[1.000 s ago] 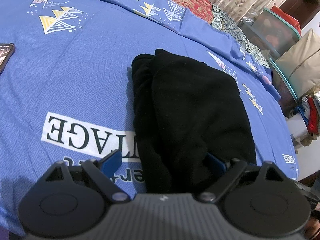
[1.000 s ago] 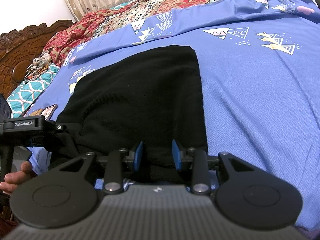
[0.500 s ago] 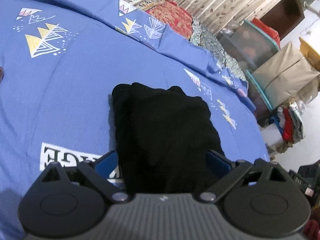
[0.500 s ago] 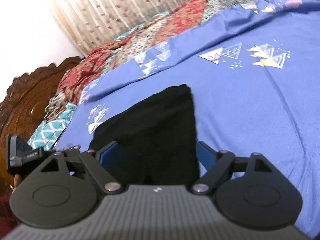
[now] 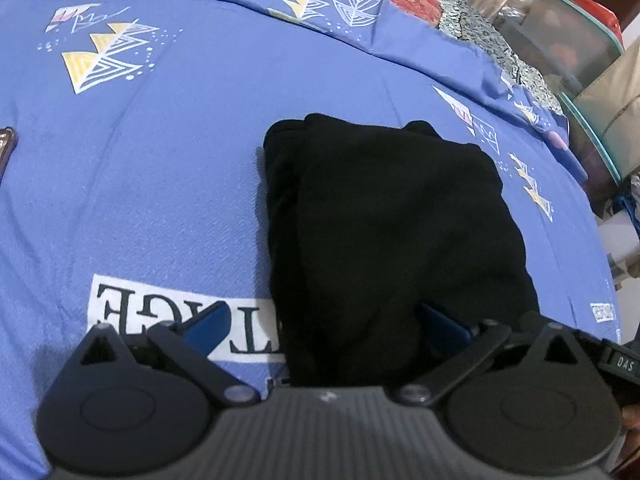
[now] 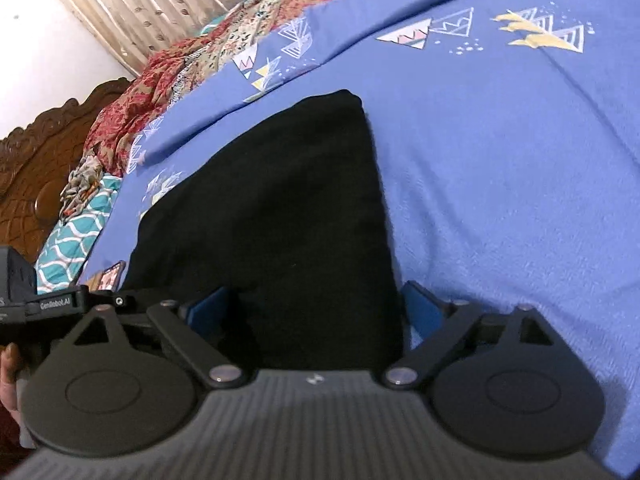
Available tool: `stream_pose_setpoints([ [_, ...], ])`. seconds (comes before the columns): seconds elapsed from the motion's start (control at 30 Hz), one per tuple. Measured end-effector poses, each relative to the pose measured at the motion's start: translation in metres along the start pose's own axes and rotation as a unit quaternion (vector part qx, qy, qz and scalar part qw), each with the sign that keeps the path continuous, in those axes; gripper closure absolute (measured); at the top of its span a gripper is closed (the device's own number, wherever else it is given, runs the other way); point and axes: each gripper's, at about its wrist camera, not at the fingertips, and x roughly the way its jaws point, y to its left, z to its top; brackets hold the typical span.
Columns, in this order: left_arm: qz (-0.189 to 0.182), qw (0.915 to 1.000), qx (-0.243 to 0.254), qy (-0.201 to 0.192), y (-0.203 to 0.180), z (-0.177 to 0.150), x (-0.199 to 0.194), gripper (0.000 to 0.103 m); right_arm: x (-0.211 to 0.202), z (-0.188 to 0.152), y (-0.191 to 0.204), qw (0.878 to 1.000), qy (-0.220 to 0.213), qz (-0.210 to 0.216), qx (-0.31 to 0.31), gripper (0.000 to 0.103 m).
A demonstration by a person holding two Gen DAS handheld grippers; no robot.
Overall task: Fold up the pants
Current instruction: 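Press the folded black pants flat with both grippers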
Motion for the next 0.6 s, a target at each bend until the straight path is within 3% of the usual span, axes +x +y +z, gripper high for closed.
stream_pose_setpoints([
  [0.6, 0.002, 0.9999, 0.009, -0.006, 0.0075, -0.0050, -0.0045, 0.000, 0.0026, -0.0056, -0.0038, 1.000, -0.025, 0.004, 0.001, 0.007],
])
